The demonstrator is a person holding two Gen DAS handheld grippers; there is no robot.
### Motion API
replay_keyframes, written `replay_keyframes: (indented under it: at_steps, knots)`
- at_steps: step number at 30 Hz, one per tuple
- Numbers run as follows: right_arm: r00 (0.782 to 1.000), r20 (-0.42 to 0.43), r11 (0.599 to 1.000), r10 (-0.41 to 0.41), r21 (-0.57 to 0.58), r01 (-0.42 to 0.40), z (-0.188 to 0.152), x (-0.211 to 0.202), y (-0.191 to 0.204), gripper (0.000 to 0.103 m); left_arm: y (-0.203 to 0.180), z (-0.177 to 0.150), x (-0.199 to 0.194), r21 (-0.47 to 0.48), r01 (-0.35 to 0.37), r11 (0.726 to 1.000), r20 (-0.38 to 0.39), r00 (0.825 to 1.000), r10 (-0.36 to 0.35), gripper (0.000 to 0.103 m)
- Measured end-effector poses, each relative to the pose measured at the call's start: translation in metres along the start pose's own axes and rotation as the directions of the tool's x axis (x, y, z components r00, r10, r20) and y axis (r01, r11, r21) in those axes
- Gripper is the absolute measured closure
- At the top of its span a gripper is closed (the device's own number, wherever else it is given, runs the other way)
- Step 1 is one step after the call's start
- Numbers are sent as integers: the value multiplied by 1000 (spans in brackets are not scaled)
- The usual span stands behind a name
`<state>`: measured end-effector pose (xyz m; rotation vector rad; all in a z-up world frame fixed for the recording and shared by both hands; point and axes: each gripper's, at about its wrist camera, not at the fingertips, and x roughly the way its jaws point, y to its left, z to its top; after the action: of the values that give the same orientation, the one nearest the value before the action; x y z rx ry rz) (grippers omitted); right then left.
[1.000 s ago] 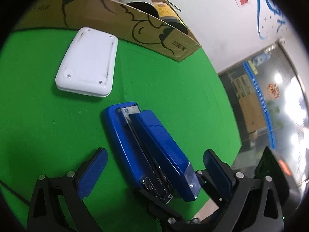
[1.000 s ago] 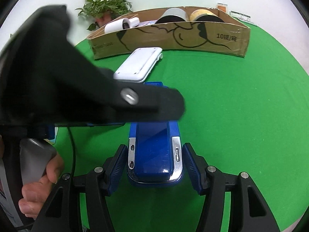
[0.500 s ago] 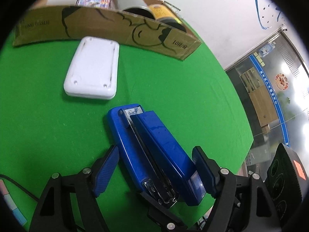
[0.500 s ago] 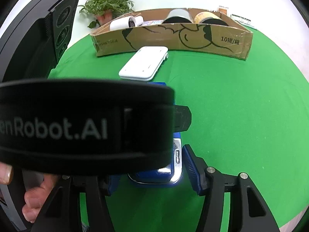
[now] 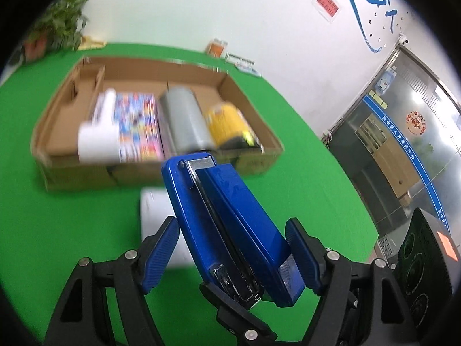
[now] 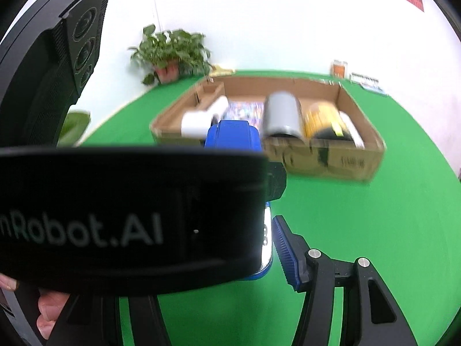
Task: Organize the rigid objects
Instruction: 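Carry the stapler into the cardboard box beside the cylinder and release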
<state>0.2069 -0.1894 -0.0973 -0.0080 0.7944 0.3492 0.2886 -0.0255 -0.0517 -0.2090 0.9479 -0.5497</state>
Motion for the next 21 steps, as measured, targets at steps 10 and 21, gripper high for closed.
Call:
replay_keyframes:
  at_steps: [10,21]
  knots:
    - [998,-66,996,19,87,-13,119,75,-7,47,65,126,31,-26,30,999,-76,997,-32,41]
    - [970,-239,982,54,187,-8,140,157,-22,48,117,138,104,-128,11,992,-243,969,-42,42]
